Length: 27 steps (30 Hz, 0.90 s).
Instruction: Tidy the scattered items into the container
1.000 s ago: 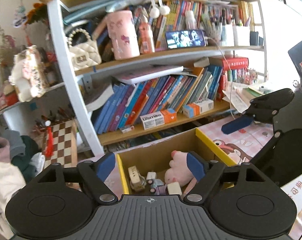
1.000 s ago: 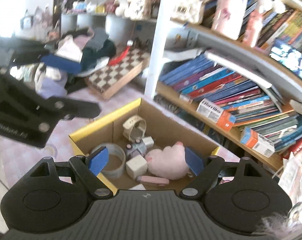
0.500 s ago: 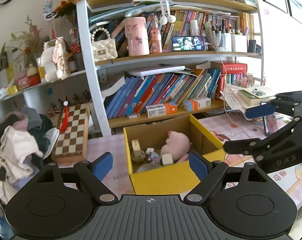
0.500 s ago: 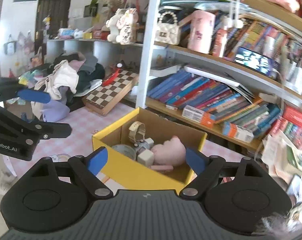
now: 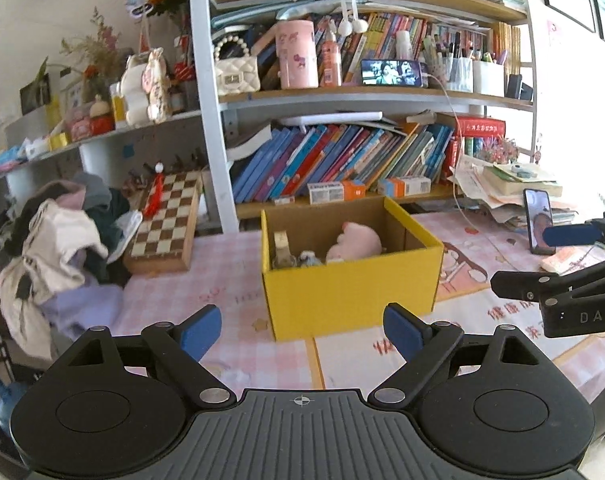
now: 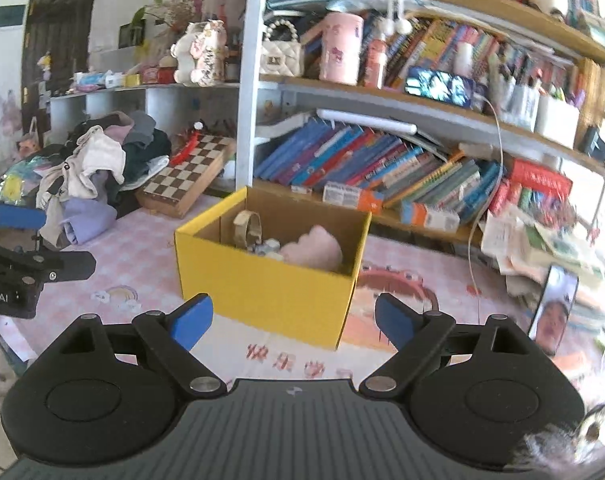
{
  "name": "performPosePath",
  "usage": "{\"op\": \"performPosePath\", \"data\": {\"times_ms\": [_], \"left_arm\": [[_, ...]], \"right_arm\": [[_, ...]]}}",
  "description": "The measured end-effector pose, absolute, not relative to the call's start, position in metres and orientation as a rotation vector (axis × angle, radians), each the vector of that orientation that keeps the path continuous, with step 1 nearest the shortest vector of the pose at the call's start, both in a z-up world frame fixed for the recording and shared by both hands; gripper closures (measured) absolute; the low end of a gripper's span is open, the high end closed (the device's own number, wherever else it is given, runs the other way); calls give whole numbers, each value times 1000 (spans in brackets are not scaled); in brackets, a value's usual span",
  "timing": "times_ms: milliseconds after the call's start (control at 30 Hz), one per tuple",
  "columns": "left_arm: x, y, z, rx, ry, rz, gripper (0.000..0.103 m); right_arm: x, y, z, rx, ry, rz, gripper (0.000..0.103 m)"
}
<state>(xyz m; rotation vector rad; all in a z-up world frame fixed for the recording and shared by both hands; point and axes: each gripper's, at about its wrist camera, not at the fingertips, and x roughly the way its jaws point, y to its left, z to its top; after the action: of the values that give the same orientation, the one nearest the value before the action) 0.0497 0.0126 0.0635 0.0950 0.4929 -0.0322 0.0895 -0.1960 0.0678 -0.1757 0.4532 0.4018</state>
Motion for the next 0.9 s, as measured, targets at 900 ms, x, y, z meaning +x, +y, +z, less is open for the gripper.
{"op": "performPosePath", "data": {"times_ms": [900], "left_arm": [[7,-9,-1,85,651,-17,7]], "right_arm": [[38,-191,1,-189,631,313,3]]}}
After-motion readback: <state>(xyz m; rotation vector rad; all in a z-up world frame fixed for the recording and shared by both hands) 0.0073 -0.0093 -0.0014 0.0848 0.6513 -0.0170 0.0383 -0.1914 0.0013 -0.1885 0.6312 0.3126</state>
